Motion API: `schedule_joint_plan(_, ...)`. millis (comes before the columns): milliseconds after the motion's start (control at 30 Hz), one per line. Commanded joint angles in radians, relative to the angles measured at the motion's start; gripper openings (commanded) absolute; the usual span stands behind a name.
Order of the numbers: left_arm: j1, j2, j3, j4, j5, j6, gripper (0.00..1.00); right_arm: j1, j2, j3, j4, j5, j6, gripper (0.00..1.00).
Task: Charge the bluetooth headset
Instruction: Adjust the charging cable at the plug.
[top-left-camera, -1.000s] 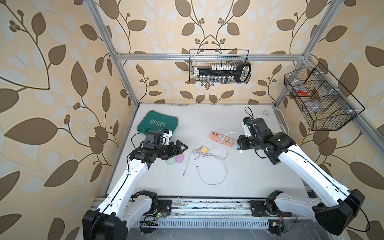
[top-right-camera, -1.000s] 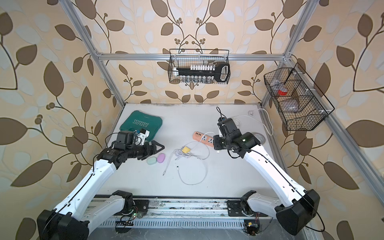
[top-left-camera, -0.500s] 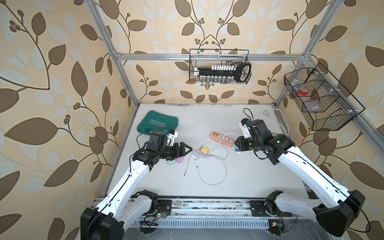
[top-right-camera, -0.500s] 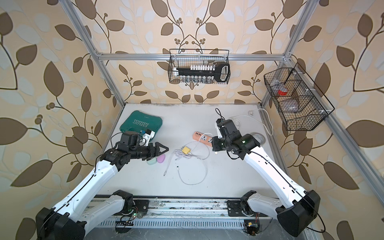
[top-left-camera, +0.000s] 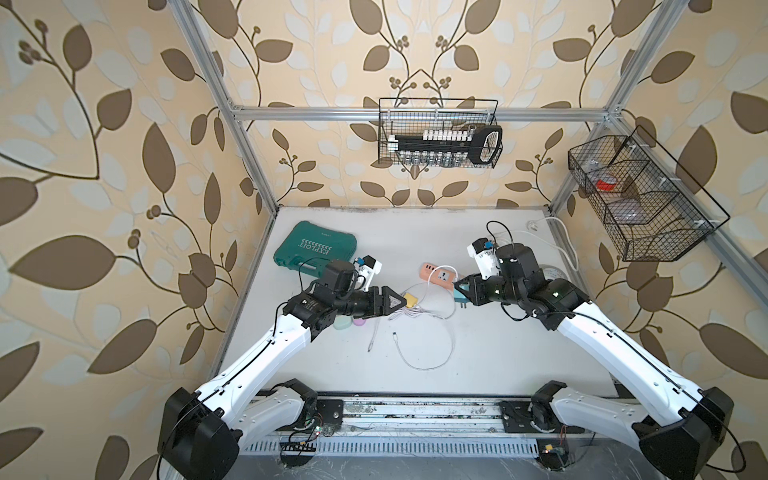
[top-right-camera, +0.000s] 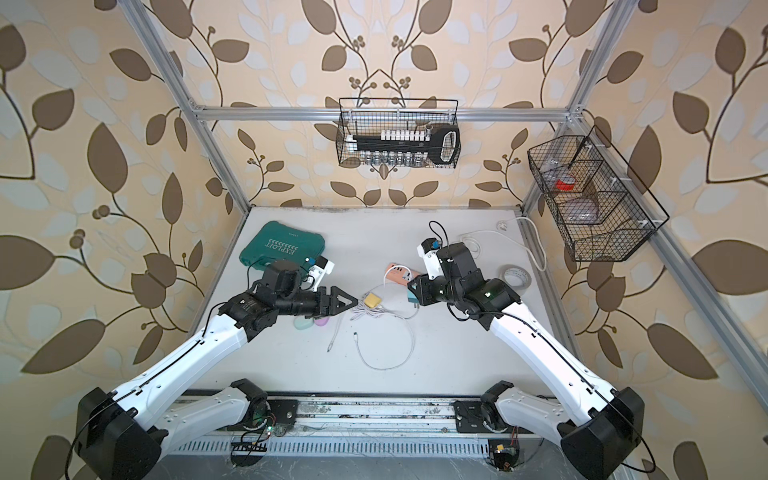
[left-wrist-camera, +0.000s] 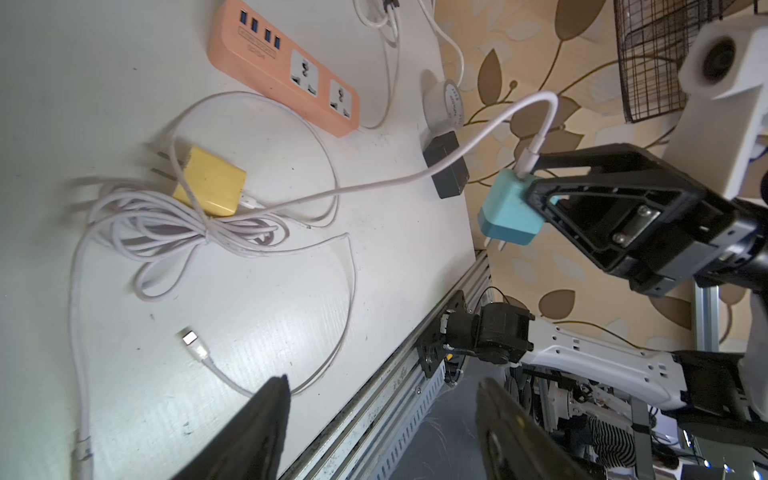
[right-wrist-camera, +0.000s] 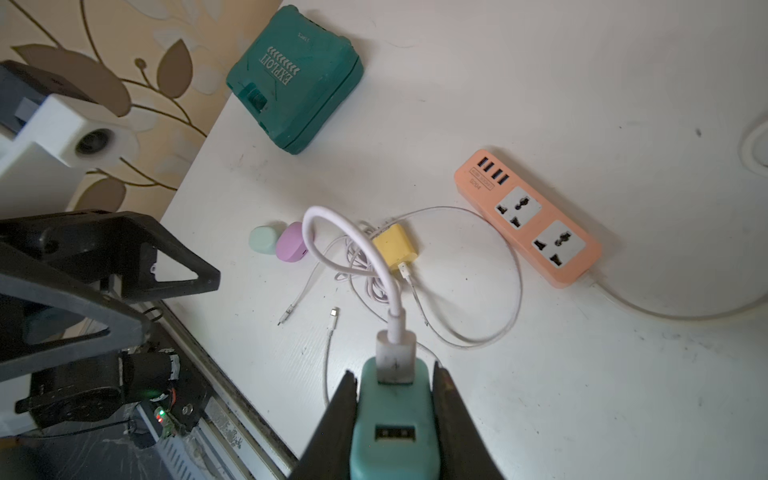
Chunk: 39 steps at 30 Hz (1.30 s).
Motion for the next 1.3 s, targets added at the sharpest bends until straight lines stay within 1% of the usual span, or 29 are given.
schedule_joint_plan(0,-0.038,-0.015,-0.019,0.179,0.004,-0.055,0.75,0.011,-0.045,-0.042,0.145,-0.122,0.043,0.22)
schedule_joint_plan(167,-0.072,-0.038,-0.083,0.303,-0.017,-0.097,0.80,0.024,-0.091,-0.128,0.304,-0.228,0.139,0.22)
schedule_joint_plan(267,-0.084,-0.039,-0.104,0.364,-0.011,-0.123,0.80,0.046,-0.102,-0.147,0.335,-0.233,0.156,0.22)
schedule_joint_plan(433,-0.099,-0.038,-0.099,0.344,-0.057,-0.108,0.80,0.061,-0.117,-0.118,0.290,-0.176,0.135,0.22)
schedule_joint_plan(500,-0.099,-0.039,-0.090,0.314,-0.075,-0.094,0.80,0.061,-0.128,-0.091,0.247,-0.133,0.119,0.22)
schedule_joint_plan(767,-0.099,-0.074,-0.070,0.236,-0.120,-0.053,0.80,0.053,-0.191,0.011,0.067,0.160,0.064,0.23)
schedule_joint_plan(833,-0.099,-0.075,-0.065,0.220,-0.126,-0.045,0.80,0.044,-0.194,0.027,0.036,0.208,0.056,0.24)
schedule_joint_plan(1067,-0.099,-0.073,-0.052,0.186,-0.149,-0.032,0.80,0.034,-0.180,0.091,-0.014,0.244,0.039,0.24)
schedule_joint_plan(1167,-0.099,-0.065,-0.041,0.158,-0.165,-0.025,0.80,0.032,-0.164,0.132,-0.053,0.281,0.019,0.24)
schedule_joint_plan(1267,-0.098,-0.066,-0.037,0.150,-0.167,-0.019,0.80,0.032,-0.154,0.171,-0.061,0.289,-0.006,0.24)
